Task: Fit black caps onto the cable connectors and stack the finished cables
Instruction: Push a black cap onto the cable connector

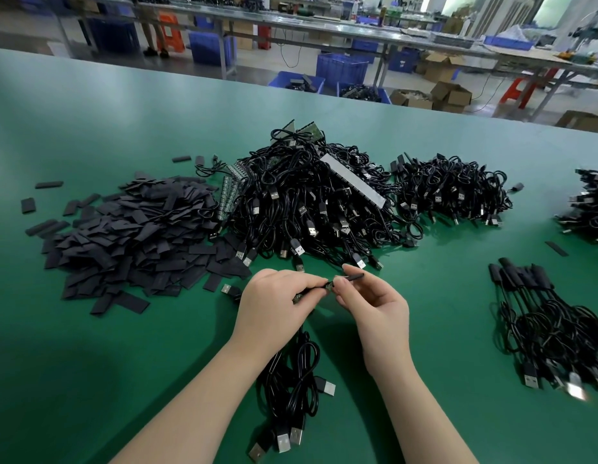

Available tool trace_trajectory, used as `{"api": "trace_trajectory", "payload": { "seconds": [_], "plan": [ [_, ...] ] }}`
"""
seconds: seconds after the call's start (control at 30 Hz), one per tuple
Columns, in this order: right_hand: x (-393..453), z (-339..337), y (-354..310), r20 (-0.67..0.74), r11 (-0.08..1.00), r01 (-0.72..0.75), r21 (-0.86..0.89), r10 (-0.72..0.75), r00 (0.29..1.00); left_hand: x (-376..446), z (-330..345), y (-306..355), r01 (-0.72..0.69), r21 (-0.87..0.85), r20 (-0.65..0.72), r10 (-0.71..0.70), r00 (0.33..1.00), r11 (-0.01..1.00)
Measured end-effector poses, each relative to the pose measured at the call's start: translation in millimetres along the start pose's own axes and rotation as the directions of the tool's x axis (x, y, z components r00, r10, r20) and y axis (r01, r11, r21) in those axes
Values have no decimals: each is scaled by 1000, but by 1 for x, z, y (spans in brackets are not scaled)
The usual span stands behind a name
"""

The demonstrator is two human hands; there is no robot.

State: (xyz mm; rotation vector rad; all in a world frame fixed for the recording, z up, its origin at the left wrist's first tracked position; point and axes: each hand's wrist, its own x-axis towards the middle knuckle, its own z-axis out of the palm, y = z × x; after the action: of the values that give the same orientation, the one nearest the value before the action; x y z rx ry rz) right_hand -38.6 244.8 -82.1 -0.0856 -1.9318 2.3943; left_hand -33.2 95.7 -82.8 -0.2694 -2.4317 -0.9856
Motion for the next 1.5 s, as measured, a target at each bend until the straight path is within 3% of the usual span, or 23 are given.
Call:
{"api": "trace_trajectory", "payload": {
  "seconds": [0.27,0.9,1.1,1.5],
  "plan": [
    [-3,4,1,0,998,-30,61,30,1000,0,-4,1,1,-18,5,-1,1000,1000],
    [-4,4,0,75,999,-40,2,39,996,1,-5,-1,-52,-34,8,53,999,998],
    [-5,6,-4,-31,996,-26,82,28,999,1,-5,1,-35,-37,6,35,999,999],
    [-6,6,-2,-38,996,-30,86,33,999,-1,-6,-1,-15,-73,52,19,998,997]
  ]
}}
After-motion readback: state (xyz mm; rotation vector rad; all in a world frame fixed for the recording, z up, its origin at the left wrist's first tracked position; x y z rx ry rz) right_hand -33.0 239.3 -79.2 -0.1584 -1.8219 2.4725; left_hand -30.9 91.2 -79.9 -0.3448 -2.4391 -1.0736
